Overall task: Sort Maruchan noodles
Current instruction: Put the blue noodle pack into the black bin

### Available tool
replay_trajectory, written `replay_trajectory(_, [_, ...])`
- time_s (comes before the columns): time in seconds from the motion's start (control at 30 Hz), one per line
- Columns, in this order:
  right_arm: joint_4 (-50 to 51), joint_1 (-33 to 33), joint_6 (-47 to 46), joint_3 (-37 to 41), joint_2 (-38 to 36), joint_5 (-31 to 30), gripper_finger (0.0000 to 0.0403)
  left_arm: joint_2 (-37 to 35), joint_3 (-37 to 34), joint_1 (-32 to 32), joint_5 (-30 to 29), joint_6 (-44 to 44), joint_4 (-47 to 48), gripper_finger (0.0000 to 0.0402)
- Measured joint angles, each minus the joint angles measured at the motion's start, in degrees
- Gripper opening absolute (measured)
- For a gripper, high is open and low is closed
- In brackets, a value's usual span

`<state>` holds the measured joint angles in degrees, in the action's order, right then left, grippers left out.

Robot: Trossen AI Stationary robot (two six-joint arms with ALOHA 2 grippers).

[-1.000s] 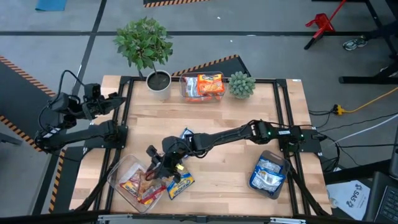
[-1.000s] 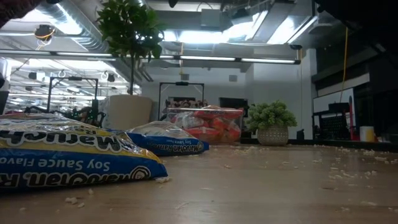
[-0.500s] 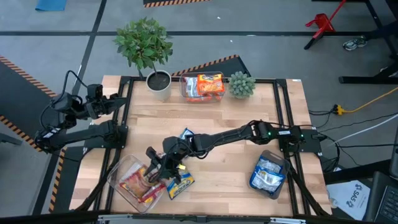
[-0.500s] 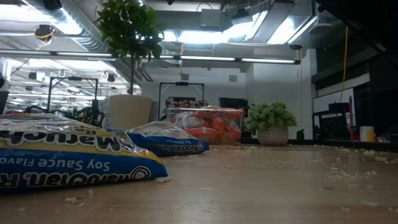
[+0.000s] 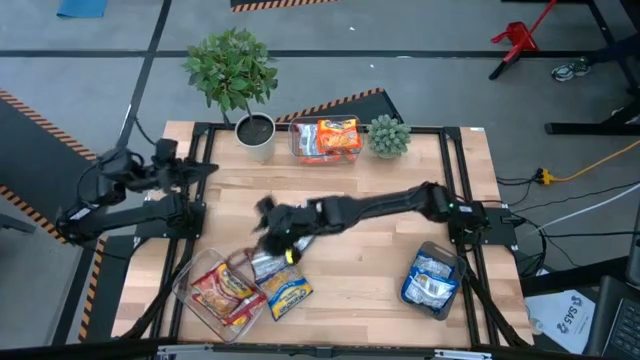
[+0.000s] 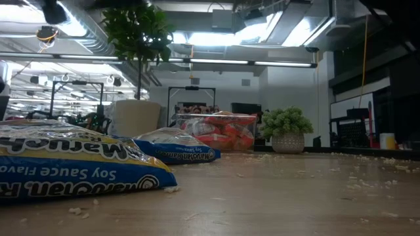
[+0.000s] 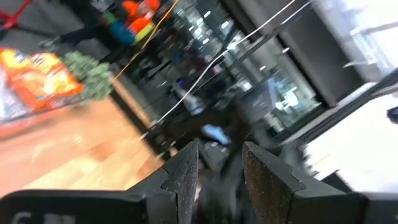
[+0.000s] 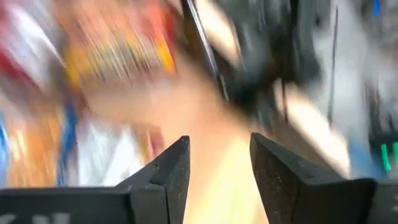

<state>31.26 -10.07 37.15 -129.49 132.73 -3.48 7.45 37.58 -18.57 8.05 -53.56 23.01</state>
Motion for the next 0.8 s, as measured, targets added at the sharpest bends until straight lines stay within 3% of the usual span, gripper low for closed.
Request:
replay_trajectory(0.13, [18.87, 1.25, -10.3, -0.04, -4.3, -9.46, 0.0152, 6.04, 0.02, 0.0, 0.24, 1.8, -0.24, 0.0121])
replay_trajectory(0.23, [33.47, 2.21, -18.68, -0.02, -6.05, -8.07, 0.0152, 13.88, 0.02, 0.35, 1.84, 3.75, -1.29, 0.0121])
replay_trajectory(0.4, [50.47, 2.58, -24.61, 0.02, -8.31, -8.89, 0.0152, 28.43, 0.0, 4.15, 3.4, 8.61, -6.9, 0.0121])
replay_trajectory(0.6, [56.33, 2.61, -29.85, 4.8, -11.49, -7.56, 0.0152, 42.72, -0.03, 8.05, 0.31, 13.59, -7.99, 0.0121])
replay_trajectory(0.8, [56.1, 2.68, -35.45, 17.13, -24.12, -6.47, 0.0152, 49.68, -0.04, 10.82, 0.52, 17.67, -8.36, 0.0121])
